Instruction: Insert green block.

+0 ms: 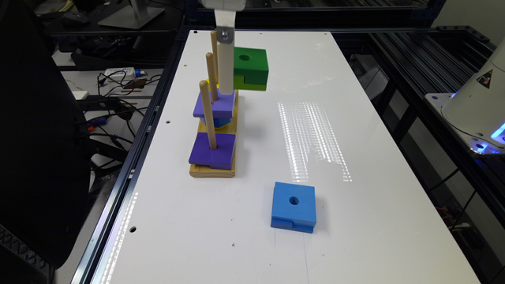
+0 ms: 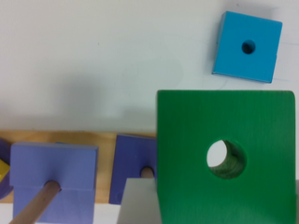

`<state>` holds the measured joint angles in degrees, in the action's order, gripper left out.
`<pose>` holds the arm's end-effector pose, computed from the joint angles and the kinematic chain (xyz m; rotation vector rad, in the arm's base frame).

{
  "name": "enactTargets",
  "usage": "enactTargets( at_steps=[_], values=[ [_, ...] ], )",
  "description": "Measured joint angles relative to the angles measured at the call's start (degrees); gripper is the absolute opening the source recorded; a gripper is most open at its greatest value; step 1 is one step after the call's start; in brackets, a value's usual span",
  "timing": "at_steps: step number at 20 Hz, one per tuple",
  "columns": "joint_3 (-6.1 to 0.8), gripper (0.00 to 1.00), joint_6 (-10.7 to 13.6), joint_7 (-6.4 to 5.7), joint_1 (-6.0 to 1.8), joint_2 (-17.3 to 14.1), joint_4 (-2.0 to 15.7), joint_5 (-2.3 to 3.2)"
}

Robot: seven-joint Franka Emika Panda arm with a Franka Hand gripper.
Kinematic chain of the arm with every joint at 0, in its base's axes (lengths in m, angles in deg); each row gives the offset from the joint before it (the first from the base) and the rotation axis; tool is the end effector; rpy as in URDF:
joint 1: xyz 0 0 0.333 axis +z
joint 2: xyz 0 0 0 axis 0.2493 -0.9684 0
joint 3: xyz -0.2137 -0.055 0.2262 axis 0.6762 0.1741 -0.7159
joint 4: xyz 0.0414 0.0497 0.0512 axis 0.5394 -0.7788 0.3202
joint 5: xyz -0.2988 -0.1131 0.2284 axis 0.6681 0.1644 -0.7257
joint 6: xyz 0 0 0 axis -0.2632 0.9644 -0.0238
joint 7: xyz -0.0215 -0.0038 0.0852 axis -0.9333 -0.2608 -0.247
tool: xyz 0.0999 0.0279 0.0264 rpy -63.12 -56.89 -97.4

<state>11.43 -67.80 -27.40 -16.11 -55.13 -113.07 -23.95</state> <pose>0.5806 0.1404 0.3795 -2.8509 1.1550 -0.0679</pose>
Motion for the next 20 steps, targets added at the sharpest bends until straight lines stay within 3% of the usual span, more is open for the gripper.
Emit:
enactTargets(
  at_steps=[11, 20],
  values=[
    [0.0, 0.0, -1.6, 0.0, -0.24, -1.7, 0.0, 0.56],
    [0.0, 0.0, -1.7, 0.0, -0.27, -1.8, 0.0, 0.64]
  ],
)
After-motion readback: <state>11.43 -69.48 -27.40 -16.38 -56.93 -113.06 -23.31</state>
